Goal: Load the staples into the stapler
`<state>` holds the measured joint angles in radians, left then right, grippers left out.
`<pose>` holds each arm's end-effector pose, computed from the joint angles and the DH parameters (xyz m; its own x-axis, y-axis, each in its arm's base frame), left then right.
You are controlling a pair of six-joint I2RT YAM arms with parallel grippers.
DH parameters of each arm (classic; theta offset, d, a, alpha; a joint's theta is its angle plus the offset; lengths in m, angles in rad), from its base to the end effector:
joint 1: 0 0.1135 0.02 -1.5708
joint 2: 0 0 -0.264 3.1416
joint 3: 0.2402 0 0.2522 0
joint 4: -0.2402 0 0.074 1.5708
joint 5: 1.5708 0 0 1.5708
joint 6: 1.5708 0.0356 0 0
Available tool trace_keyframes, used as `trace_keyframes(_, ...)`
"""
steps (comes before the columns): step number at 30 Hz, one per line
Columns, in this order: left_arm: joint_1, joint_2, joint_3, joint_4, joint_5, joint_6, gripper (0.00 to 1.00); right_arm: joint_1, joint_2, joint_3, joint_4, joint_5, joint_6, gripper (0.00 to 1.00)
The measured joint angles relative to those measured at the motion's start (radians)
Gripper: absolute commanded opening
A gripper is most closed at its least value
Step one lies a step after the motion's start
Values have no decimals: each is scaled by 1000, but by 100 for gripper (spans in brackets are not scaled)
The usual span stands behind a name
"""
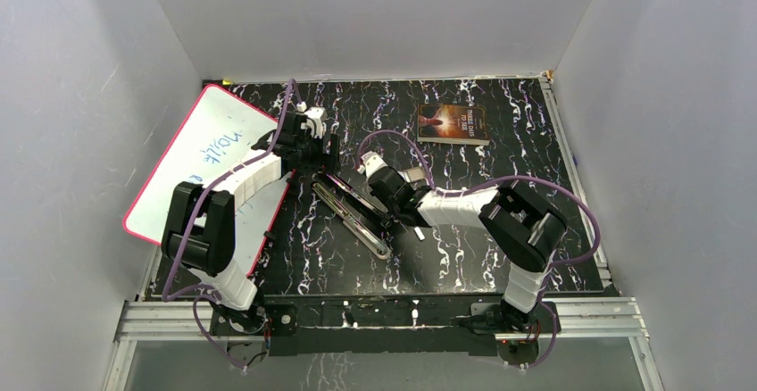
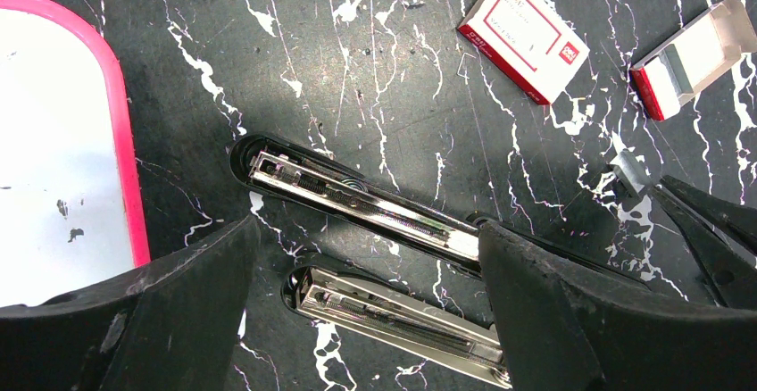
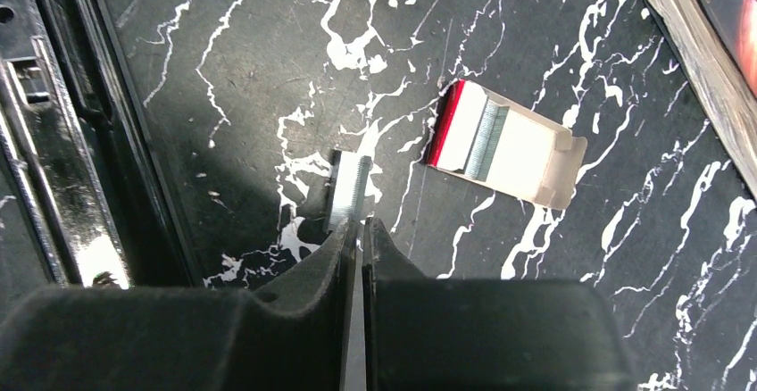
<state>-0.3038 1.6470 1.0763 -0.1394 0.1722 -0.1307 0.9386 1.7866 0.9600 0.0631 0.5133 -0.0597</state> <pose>0.3430 -0.1139 0.2238 -0.6713 0.0759 -0.7373 0.3341 0.9189 -0.2096 0.2283 0.2821 0.1592 -0.3784 -0.6046 -0.7009 -0.5166 0.7663 -0.3820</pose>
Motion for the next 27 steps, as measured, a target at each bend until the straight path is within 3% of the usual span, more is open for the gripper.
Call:
trace_keyframes(10, 0, 0, 0, 0, 0, 0, 92, 6, 3, 43, -45, 76, -56, 17)
trace_keyframes(20, 0, 0, 0, 0, 0, 0, 92, -27, -89, 5, -37, 5, 52, 46)
trace_keyframes(27, 0, 0, 0, 0, 0, 0, 92, -107, -148, -51, -35, -154, 185, 53)
